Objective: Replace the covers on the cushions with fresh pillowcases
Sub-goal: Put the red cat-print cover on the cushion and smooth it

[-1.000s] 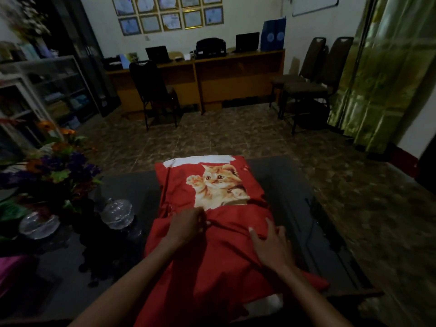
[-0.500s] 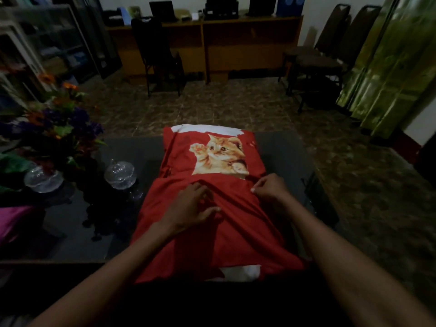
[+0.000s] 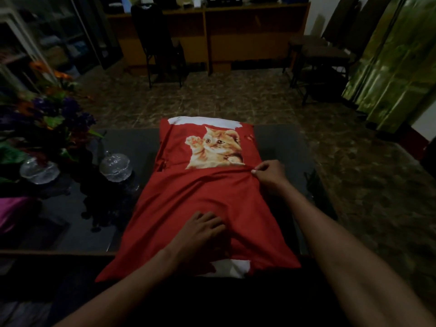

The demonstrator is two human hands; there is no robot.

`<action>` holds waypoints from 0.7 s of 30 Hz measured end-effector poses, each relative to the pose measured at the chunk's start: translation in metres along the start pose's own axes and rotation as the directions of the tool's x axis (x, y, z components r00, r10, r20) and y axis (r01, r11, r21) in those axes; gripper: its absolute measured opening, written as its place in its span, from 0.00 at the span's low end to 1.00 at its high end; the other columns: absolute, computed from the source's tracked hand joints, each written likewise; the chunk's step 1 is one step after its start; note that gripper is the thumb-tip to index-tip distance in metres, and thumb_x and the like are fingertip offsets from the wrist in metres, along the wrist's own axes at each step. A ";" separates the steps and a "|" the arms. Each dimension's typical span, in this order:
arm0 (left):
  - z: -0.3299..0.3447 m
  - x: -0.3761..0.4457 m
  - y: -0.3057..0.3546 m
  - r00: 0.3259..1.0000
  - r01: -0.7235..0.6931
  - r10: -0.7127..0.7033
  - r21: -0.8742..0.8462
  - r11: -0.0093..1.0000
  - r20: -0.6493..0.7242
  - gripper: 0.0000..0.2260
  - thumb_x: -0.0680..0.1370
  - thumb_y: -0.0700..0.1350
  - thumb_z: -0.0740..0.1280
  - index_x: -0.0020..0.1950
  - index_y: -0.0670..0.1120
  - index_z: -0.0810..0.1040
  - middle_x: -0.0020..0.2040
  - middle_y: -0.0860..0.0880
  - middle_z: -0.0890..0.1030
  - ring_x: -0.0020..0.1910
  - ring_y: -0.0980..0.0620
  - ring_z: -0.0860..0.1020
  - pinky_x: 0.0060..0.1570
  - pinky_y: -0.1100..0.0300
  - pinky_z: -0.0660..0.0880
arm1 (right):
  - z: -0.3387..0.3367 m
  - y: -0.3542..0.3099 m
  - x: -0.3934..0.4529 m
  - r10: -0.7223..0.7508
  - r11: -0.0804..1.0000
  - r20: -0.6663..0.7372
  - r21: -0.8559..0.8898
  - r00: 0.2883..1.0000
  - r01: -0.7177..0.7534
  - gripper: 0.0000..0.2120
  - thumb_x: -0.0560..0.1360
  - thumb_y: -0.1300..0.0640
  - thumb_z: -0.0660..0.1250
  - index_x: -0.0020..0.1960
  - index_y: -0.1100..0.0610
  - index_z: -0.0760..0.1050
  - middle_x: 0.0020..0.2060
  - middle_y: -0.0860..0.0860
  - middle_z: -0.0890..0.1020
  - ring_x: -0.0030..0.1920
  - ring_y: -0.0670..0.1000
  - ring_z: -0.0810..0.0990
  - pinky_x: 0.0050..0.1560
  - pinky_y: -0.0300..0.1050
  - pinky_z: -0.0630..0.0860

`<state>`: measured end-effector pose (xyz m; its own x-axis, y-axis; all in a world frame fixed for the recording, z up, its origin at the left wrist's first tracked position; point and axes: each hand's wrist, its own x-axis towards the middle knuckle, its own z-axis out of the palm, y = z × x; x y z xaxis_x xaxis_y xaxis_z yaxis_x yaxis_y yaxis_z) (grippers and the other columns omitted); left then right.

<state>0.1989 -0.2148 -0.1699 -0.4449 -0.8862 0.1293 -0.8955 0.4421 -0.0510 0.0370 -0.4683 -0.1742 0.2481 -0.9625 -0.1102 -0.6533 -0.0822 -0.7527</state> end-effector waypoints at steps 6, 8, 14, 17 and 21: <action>-0.011 -0.021 -0.014 0.996 -0.077 0.077 0.009 0.997 -0.034 0.31 0.55 0.67 0.78 0.47 0.53 0.71 0.42 0.54 0.76 0.40 0.52 0.73 0.43 0.56 0.62 | -0.004 0.004 0.006 -0.016 1.000 -0.049 -0.007 0.999 0.016 0.11 0.67 0.46 0.78 0.29 0.41 0.79 0.45 0.48 0.87 0.52 0.53 0.85 0.60 0.56 0.79; -0.013 -0.033 -0.023 0.995 -0.092 0.093 0.031 0.995 -0.034 0.29 0.58 0.68 0.77 0.47 0.52 0.71 0.41 0.54 0.76 0.41 0.53 0.72 0.43 0.57 0.63 | 0.003 0.001 -0.002 -0.012 1.000 -0.025 -0.004 1.000 0.012 0.11 0.68 0.47 0.78 0.30 0.42 0.79 0.46 0.48 0.87 0.53 0.53 0.85 0.61 0.55 0.79; 0.005 -0.037 0.002 0.983 -0.062 0.092 0.181 0.982 -0.162 0.20 0.71 0.65 0.63 0.51 0.51 0.73 0.46 0.52 0.77 0.43 0.50 0.75 0.43 0.56 0.63 | 0.014 -0.013 -0.017 -0.093 0.991 -0.063 0.093 0.994 0.098 0.07 0.68 0.51 0.79 0.39 0.48 0.81 0.41 0.47 0.84 0.47 0.49 0.83 0.54 0.44 0.79; 0.028 -0.031 0.021 0.979 0.040 0.011 0.250 0.967 -0.202 0.19 0.70 0.61 0.61 0.55 0.51 0.71 0.51 0.50 0.77 0.47 0.49 0.72 0.44 0.54 0.64 | 0.009 -0.015 -0.024 -0.168 0.985 0.098 0.050 0.981 0.164 0.10 0.70 0.49 0.79 0.49 0.51 0.84 0.44 0.47 0.84 0.48 0.47 0.82 0.54 0.40 0.76; 0.049 -0.018 0.033 0.979 0.121 -0.069 0.270 0.955 -0.193 0.17 0.74 0.56 0.58 0.57 0.50 0.71 0.50 0.49 0.79 0.46 0.48 0.74 0.43 0.54 0.65 | 0.013 -0.013 -0.031 -0.066 0.991 0.002 -0.114 0.998 0.066 0.03 0.73 0.50 0.76 0.45 0.46 0.83 0.52 0.49 0.86 0.56 0.53 0.83 0.58 0.46 0.78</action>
<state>0.1768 -0.1907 -0.2225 -0.3710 -0.8711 0.3216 -0.9125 0.2778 -0.3004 0.0473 -0.4337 -0.1697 0.2921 -0.9544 -0.0619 -0.7129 -0.1741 -0.6793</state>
